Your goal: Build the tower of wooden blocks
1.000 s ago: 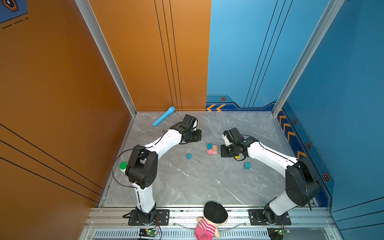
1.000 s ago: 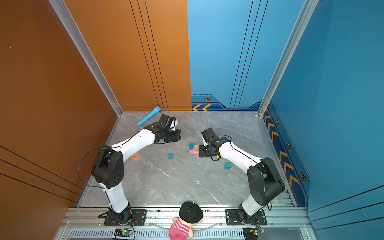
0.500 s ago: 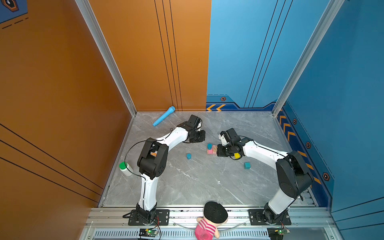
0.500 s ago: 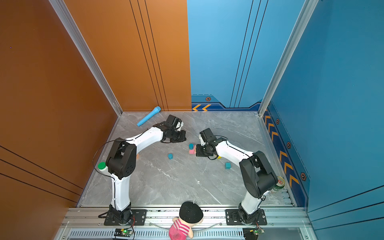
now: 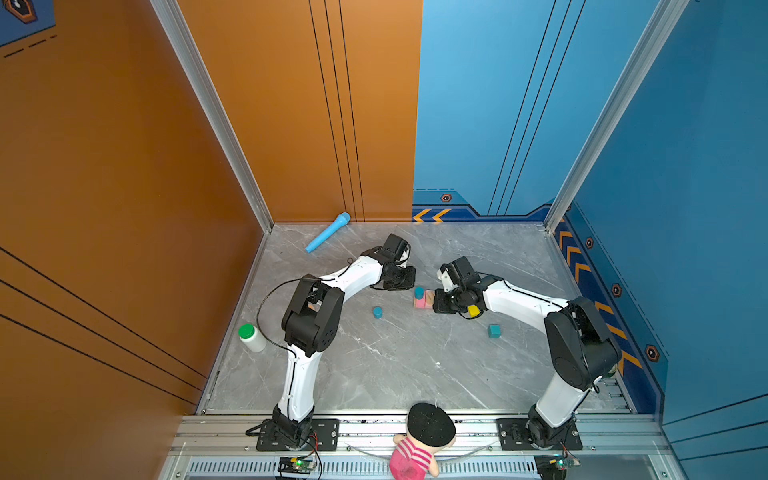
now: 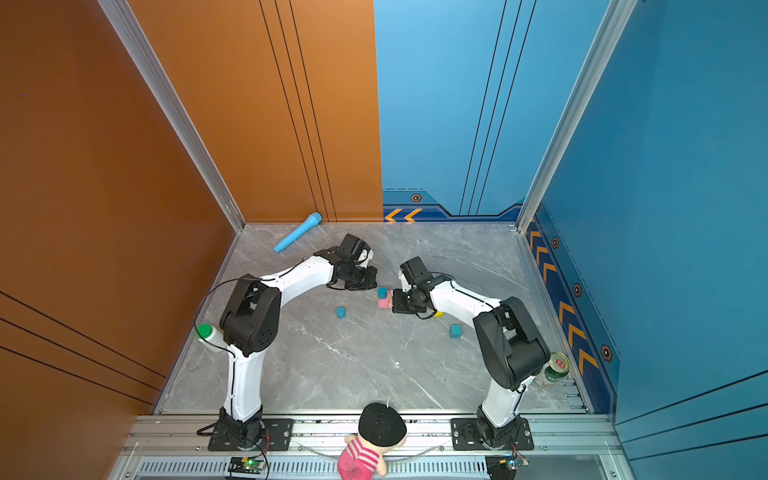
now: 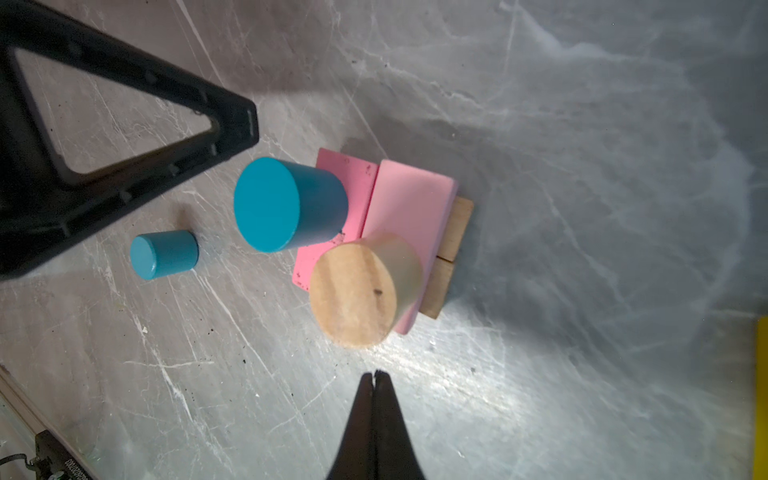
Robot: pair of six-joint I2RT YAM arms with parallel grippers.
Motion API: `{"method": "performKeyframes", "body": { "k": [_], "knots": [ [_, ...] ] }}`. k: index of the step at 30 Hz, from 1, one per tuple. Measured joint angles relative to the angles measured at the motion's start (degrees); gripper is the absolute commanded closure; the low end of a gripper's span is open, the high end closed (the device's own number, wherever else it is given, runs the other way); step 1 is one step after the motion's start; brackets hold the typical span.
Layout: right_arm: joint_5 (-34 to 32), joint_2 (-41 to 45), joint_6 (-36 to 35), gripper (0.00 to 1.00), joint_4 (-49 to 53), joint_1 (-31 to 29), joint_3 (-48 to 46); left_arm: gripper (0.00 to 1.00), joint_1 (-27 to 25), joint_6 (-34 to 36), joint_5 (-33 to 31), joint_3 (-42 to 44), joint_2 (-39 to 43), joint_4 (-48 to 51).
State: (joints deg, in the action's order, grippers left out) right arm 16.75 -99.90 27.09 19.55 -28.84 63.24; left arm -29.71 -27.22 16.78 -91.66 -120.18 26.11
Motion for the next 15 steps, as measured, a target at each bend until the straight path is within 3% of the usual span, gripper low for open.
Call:
{"method": "performKeyframes", "body": {
  "k": [15],
  "knots": [
    [0.6, -0.7, 0.2, 1.00, -0.9, 0.6, 0.1, 1.00, -0.6, 0.1, 0.0, 0.0, -0.5, 0.4]
  ]
}}
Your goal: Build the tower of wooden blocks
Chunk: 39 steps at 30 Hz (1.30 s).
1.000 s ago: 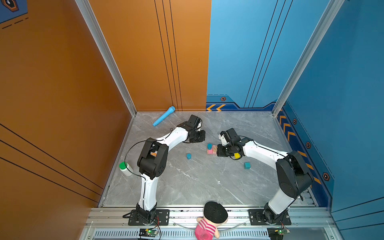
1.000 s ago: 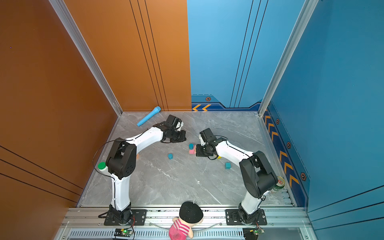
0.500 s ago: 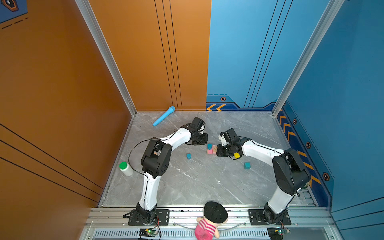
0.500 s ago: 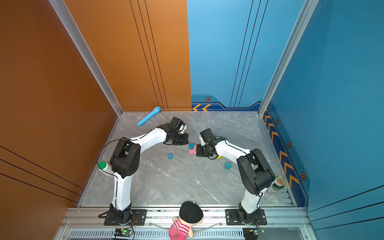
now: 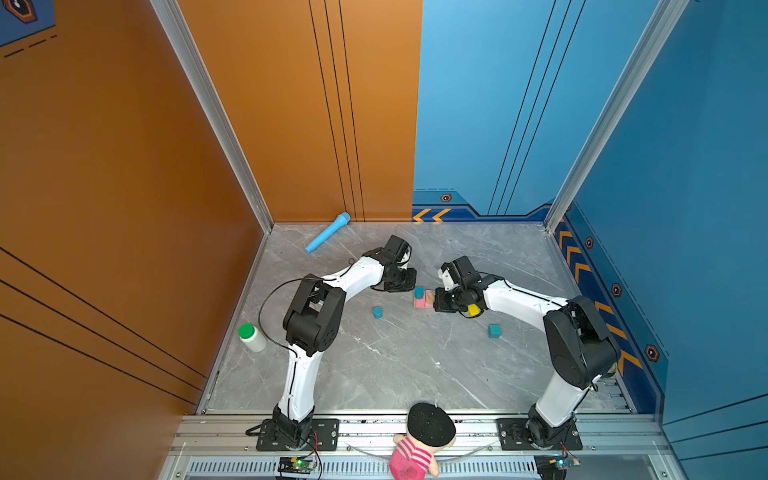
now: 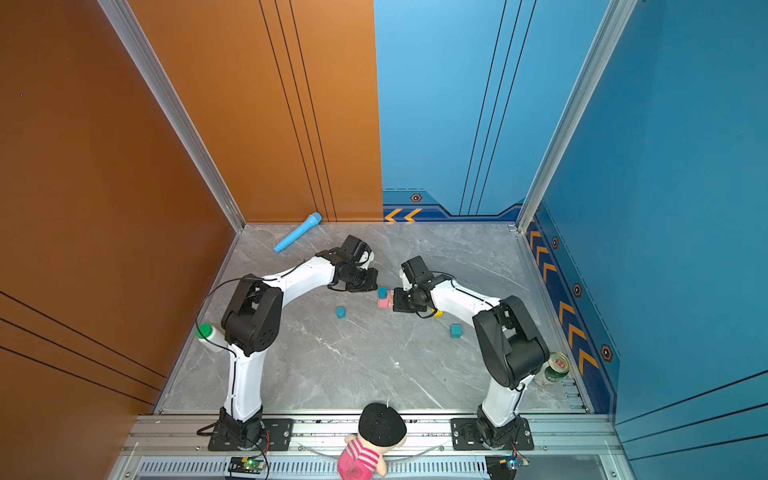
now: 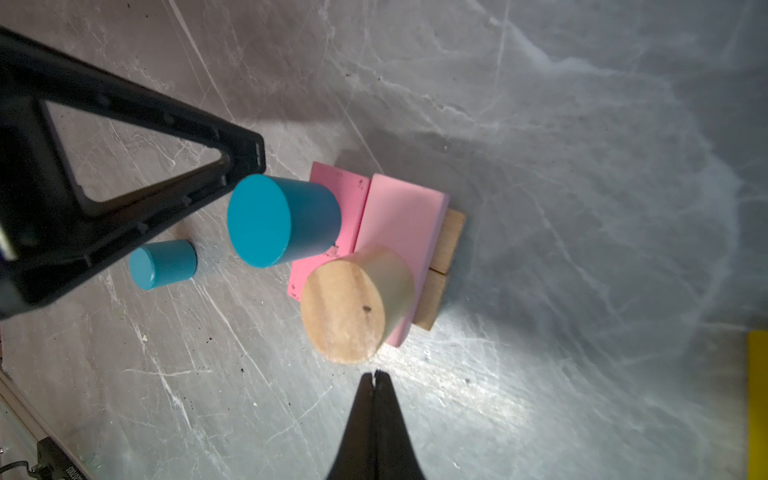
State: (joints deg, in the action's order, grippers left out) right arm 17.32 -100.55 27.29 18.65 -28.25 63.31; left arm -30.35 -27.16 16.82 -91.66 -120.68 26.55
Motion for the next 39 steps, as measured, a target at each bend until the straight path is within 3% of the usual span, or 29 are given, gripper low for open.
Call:
{"method": "performKeyframes", "body": {
  "k": [39],
  "knots": [
    [1.0, -1.5, 1.3, 1.00, -1.6, 0.9, 0.4, 1.00, -1.3, 0.7, 0.2, 0.0, 0.0, 0.3]
  ]
}}
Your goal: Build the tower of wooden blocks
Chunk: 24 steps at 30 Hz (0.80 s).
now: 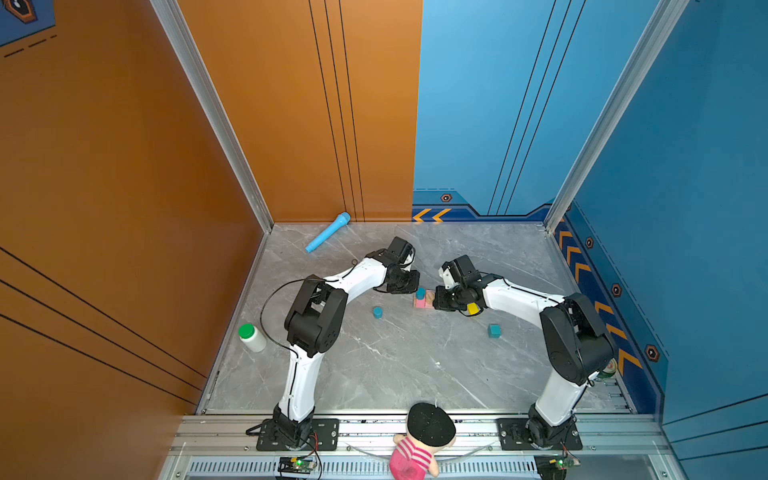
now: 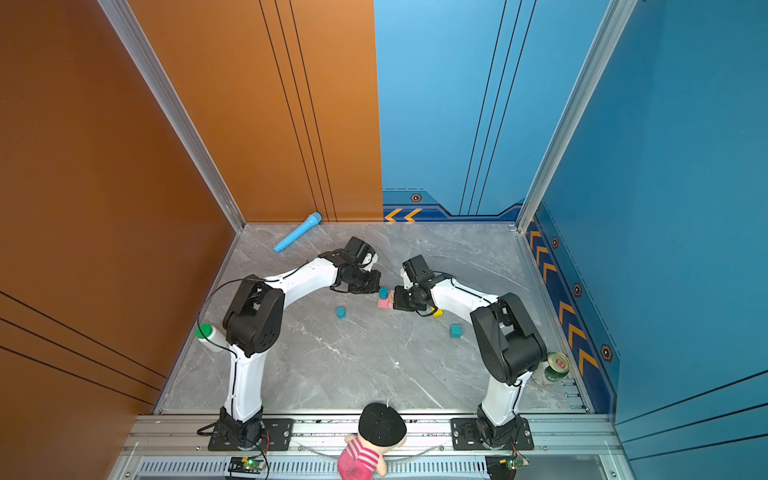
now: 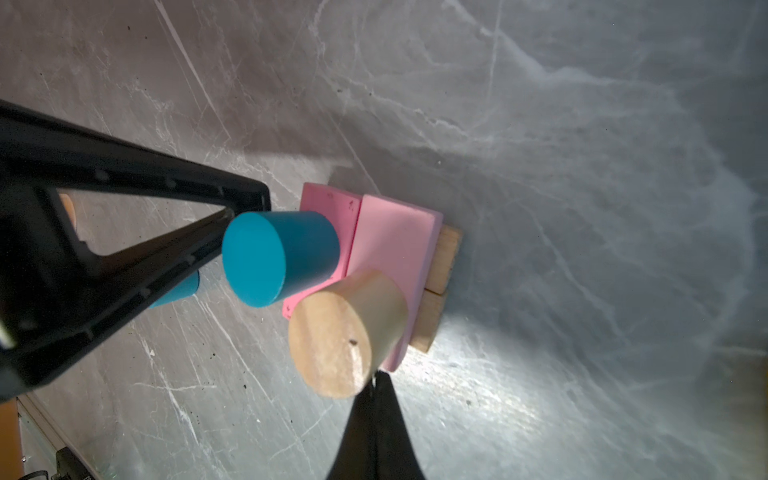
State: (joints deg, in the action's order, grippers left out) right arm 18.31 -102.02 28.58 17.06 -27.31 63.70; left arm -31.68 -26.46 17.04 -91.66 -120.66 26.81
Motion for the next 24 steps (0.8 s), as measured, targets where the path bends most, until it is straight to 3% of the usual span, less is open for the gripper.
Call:
{"method": "performKeyframes", "body": {
  "k": [24],
  "knots": [
    [0.1, -0.9, 0.3, 1.00, -0.4, 0.4, 0.7, 1.00, -0.4, 0.2, 0.0, 0.1, 0.9, 0.4]
  ]
}}
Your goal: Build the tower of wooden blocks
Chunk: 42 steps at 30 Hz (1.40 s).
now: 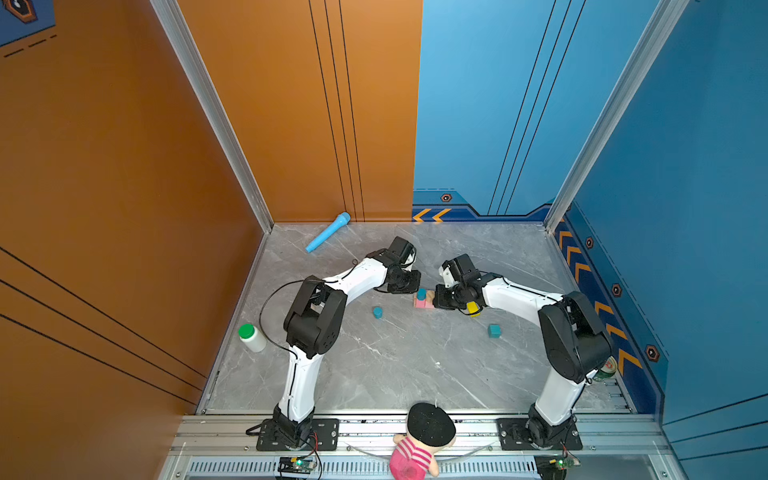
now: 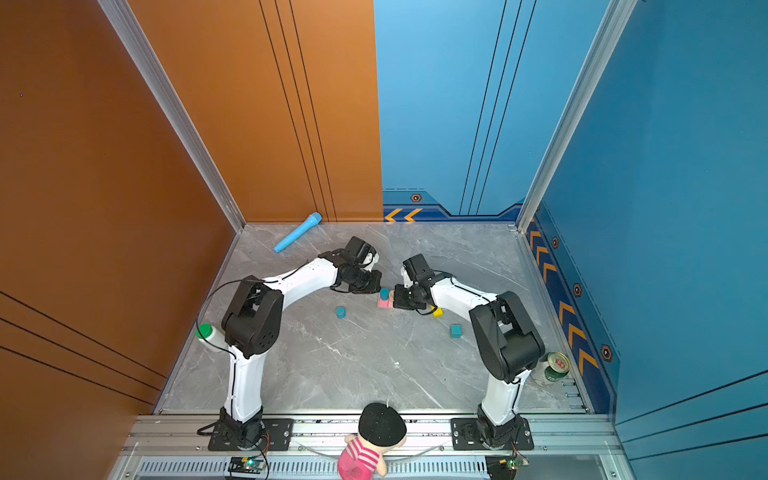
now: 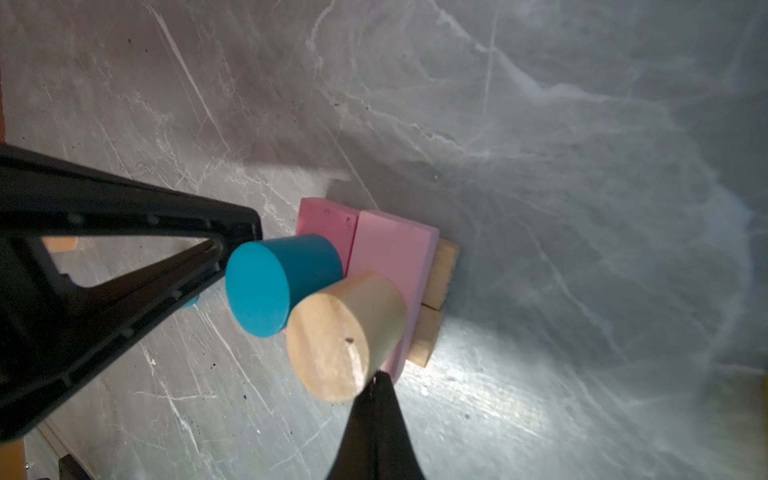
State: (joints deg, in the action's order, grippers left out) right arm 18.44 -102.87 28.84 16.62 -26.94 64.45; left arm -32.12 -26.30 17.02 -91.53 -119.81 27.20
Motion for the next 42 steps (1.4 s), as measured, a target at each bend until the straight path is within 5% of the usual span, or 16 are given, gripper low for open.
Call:
{"method": "performKeyframes", "body": {
  "k": [27, 42],
  "knots": [
    [-0.2, 0.5, 0.2, 1.00, 0.3, 0.1, 0.0, 1.00, -0.2, 0.6, -1.8, 0.8, 1.6, 1.1],
    [-2.6, 12.7, 1.0, 1.00, 2.5, 0.1, -3.8, 1.00, 0.0, 0.6, -6.0, 6.9, 13.6, 1.3]
  ]
}}
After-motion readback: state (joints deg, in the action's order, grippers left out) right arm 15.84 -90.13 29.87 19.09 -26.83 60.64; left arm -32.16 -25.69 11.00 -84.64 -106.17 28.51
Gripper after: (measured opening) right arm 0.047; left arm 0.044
